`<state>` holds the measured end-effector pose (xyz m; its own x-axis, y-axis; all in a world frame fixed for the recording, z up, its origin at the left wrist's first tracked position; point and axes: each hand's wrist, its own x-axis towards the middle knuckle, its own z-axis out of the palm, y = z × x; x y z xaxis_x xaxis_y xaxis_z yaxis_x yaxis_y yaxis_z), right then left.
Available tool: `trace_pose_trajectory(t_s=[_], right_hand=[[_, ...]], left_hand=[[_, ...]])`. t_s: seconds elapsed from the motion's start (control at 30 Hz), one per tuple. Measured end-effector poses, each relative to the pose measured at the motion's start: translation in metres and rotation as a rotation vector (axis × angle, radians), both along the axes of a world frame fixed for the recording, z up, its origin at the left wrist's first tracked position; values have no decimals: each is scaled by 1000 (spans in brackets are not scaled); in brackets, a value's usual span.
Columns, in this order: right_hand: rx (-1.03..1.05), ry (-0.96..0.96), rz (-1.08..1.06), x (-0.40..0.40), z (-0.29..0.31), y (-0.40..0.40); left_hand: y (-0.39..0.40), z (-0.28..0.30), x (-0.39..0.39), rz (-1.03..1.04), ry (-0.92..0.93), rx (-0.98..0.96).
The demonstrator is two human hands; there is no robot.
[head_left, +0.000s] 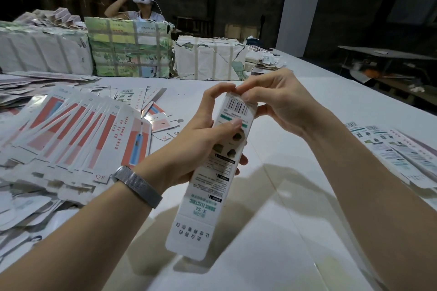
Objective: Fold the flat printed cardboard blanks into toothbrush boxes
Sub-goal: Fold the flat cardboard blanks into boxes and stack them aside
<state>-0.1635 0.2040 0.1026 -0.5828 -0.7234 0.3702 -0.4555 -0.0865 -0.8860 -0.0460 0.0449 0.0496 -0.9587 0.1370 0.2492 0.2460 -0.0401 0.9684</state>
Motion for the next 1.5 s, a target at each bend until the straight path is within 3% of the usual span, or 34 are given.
trace_pose_trajectory(t_s=[0.23,0.57,0.83,1.3,1.43,1.5], right_hand=[[17,19,-8,2,-4,-6],[-20,29,2,6,-12,-10],[12,-37,-75,12,-19,-23],[13,24,-186,20,-26,-33],[119,250,-370,24,-23,-38],[159,293,-362,28,-18,-39]], left_hand=[[-1,1,-1,88,10,41],[-4,2,-1,56,-26,140],[2,-1,-4,183,-25,191],[9,1,-5,331,-30,132],[10,3,-8,319,15,210],[9,4,-11,239,34,311]])
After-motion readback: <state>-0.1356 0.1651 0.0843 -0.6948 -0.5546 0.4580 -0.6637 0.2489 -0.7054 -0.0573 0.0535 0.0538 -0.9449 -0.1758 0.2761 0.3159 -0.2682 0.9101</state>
